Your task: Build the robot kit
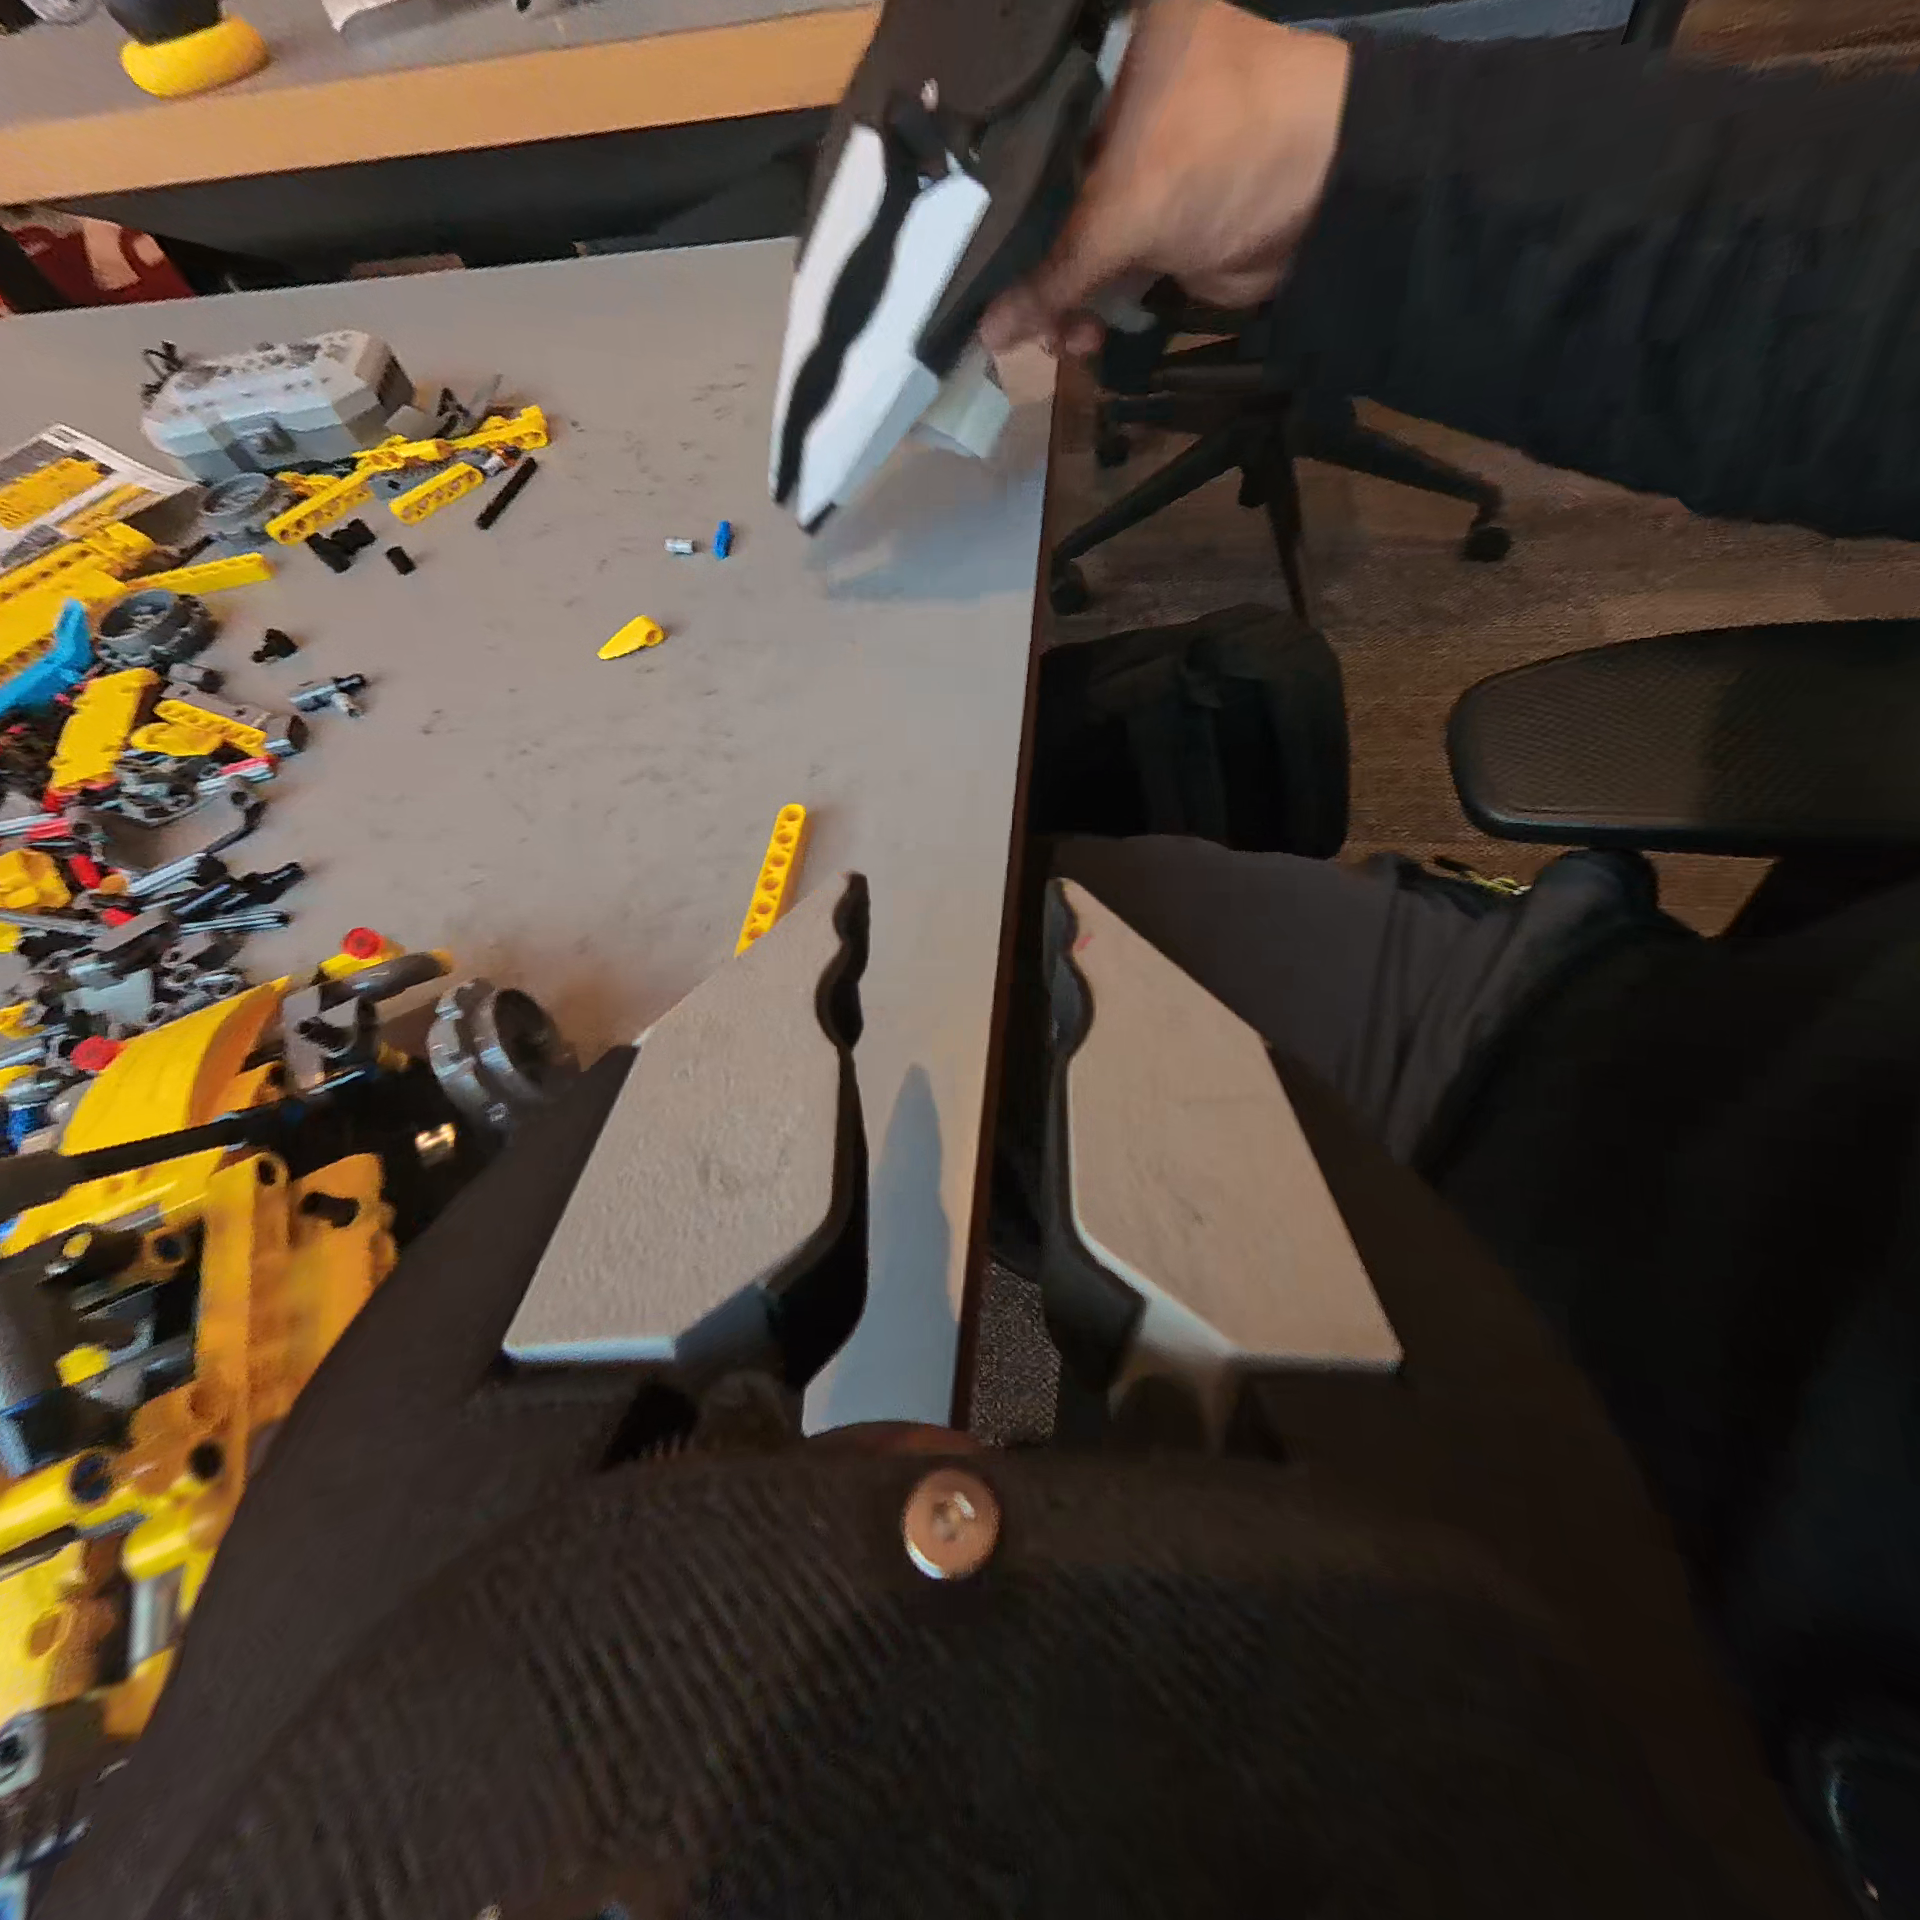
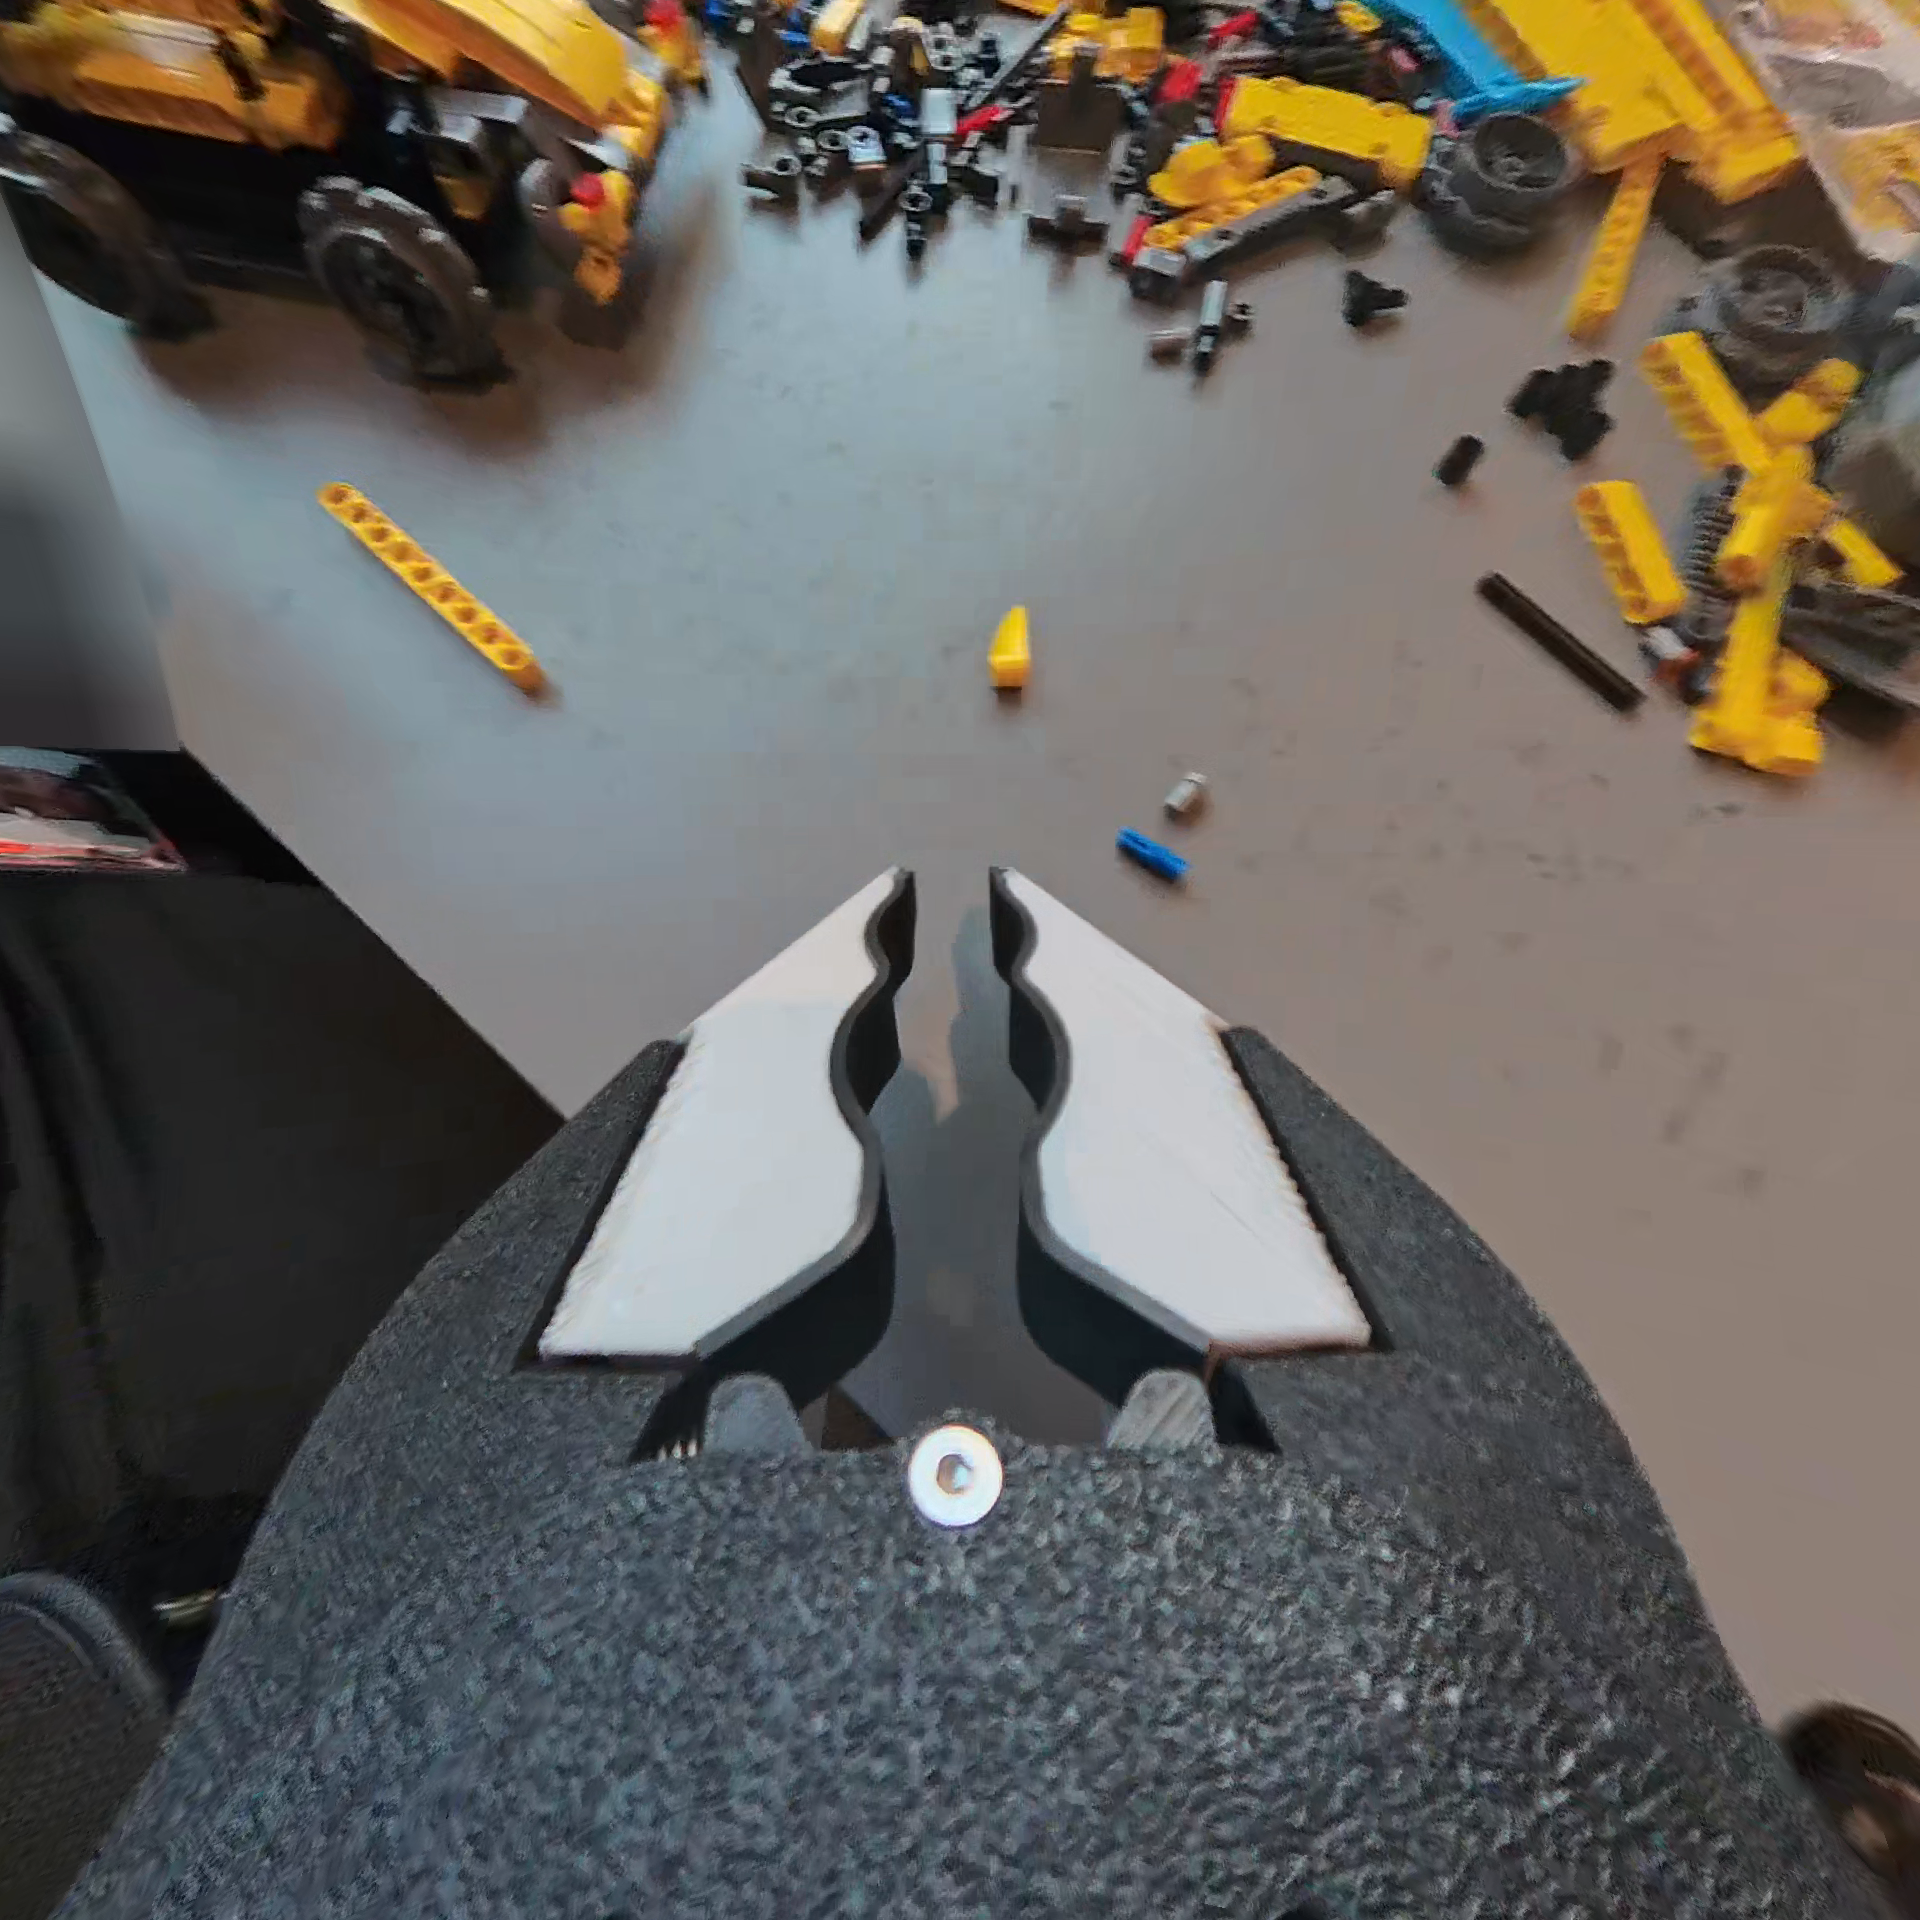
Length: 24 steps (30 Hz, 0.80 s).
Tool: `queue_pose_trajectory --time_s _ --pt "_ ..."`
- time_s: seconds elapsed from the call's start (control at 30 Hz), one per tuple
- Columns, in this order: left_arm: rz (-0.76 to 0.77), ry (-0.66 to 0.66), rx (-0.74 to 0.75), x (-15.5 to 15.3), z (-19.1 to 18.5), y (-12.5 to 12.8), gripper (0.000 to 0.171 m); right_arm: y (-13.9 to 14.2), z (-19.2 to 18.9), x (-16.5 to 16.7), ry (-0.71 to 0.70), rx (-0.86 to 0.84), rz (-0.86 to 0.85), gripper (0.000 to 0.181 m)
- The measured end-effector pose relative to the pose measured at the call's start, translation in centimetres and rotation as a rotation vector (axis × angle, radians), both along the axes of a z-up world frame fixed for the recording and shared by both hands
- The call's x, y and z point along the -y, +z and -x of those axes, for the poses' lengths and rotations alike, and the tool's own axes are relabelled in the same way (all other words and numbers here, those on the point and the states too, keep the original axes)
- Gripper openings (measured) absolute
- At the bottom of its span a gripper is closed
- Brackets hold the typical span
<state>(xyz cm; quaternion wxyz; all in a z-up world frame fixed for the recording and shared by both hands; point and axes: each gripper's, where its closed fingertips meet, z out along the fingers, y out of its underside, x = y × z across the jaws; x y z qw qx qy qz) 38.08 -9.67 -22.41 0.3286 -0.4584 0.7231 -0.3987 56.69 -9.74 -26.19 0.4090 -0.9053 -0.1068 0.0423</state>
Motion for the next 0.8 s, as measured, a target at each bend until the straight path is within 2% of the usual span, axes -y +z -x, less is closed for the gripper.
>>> queue_pose_trajectory --time_s 0.07,0.17,0.27,0.4,0.47,0.53,0.67,0.8 --pt "-0.005 0.002 -0.02 0.2 0.1 -0.8 0.031 0.7 -2.6 0.0 0.0 0.024 -0.021 0.014" --pt "0.008 -0.001 -0.043 0.5 0.2 -1.5 0.032 0.7 -4.1 -0.4 0.108 0.022 -0.005 0.019" --pt "0.025 -0.001 -0.052 0.7 0.2 -1.8 0.033 -0.3 -4.3 -1.2 0.226 0.033 0.059 0.02" --pt "0.037 0.016 -0.057 0.5 -0.2 -1.9 0.037 -2.2 -4.6 -2.1 0.303 0.05 0.169 0.018" --pt "0.04 0.022 -0.055 0.2 -0.4 -1.7 0.037 -2.4 -4.0 -2.1 0.344 0.025 0.187 0.005" --pt "0.037 0.025 -0.053 -0.1 -0.6 -1.5 0.036 -2.4 -3.8 -2.1 0.351 0.016 0.184 0.003" --pt "0.025 0.035 -0.041 -0.6 -1.7 -1.0 0.034 -1.5 -1.1 -2.1 0.366 -0.065 0.119 0.003" --pt "-0.005 0.069 0.03 -1.4 -3.1 0.1 0.03 1.2 5.2 -2.1 0.421 -0.272 0.01 0.003"
